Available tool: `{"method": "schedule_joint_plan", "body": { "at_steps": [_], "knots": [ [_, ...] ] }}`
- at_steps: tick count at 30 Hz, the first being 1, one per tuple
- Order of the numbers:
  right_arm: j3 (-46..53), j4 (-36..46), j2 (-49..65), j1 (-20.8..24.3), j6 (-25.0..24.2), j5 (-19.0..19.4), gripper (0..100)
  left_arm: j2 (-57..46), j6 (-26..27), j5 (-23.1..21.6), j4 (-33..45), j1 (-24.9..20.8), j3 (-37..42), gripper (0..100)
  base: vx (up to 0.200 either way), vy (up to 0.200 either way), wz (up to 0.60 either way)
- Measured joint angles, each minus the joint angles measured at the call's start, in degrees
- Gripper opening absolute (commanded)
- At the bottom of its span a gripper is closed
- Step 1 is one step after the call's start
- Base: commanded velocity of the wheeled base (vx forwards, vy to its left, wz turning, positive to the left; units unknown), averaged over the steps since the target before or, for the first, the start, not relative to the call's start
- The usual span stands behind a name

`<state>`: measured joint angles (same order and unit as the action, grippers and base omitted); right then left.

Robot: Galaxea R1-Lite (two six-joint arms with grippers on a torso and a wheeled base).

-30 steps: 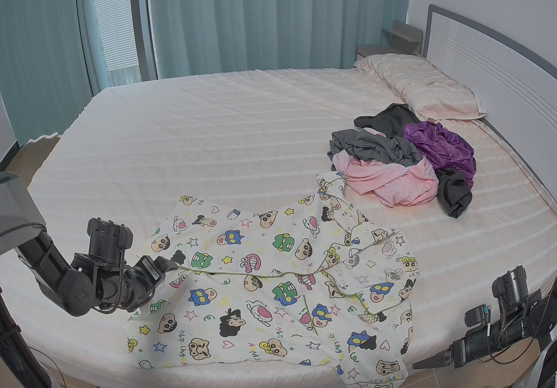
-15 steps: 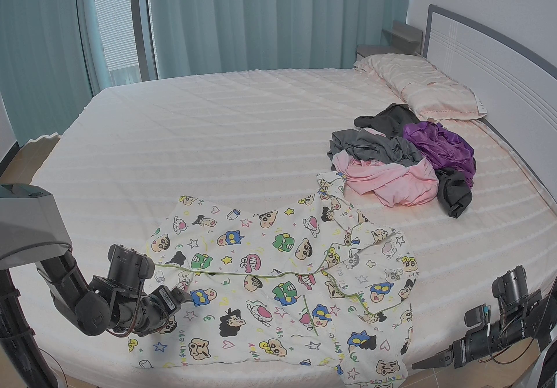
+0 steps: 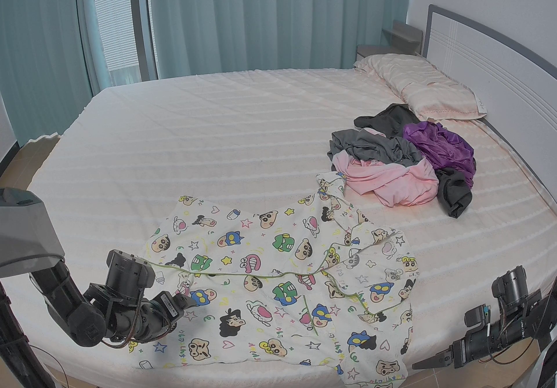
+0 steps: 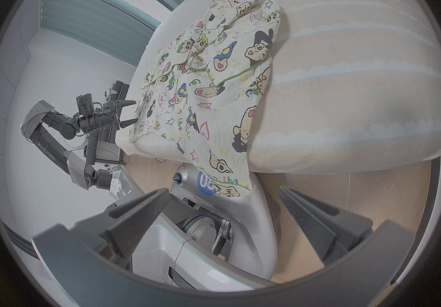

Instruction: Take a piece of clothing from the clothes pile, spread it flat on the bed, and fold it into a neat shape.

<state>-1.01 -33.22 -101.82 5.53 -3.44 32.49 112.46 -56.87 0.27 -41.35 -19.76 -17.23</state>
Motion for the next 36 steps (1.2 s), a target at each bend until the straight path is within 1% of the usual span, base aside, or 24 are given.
{"method": "schedule_joint_plan", "body": {
  "at_steps": [12,16,19,24,33,36],
  "knots": [
    [0.0,0.0,0.0,0.1,0.0,0.0,100,-7.9,-0.7,-0.1,0.4,-0.1,1.5,100,0.000,0.000,0.00],
    [0.0,0.0,0.0,0.1,0.0,0.0,100,-8.8,-1.1,0.0,0.4,1.7,1.6,100,0.000,0.000,0.00],
    [0.0,0.0,0.0,0.1,0.1,0.0,100,-8.6,-1.7,0.1,0.3,3.7,2.2,100,0.000,0.000,0.00],
    [0.0,0.1,0.0,0.2,0.1,0.0,100,-7.1,-3.9,0.9,0.1,5.2,3.0,100,0.000,0.000,0.00],
    [0.0,0.0,0.1,0.2,0.1,0.0,100,-4.2,-5.2,1.7,-0.4,5.6,4.0,100,0.000,0.000,0.00],
    [0.0,0.0,0.1,0.2,0.1,0.0,100,-3.7,-6.6,1.5,-0.4,5.6,3.7,100,0.000,0.000,0.00]
  ]
}}
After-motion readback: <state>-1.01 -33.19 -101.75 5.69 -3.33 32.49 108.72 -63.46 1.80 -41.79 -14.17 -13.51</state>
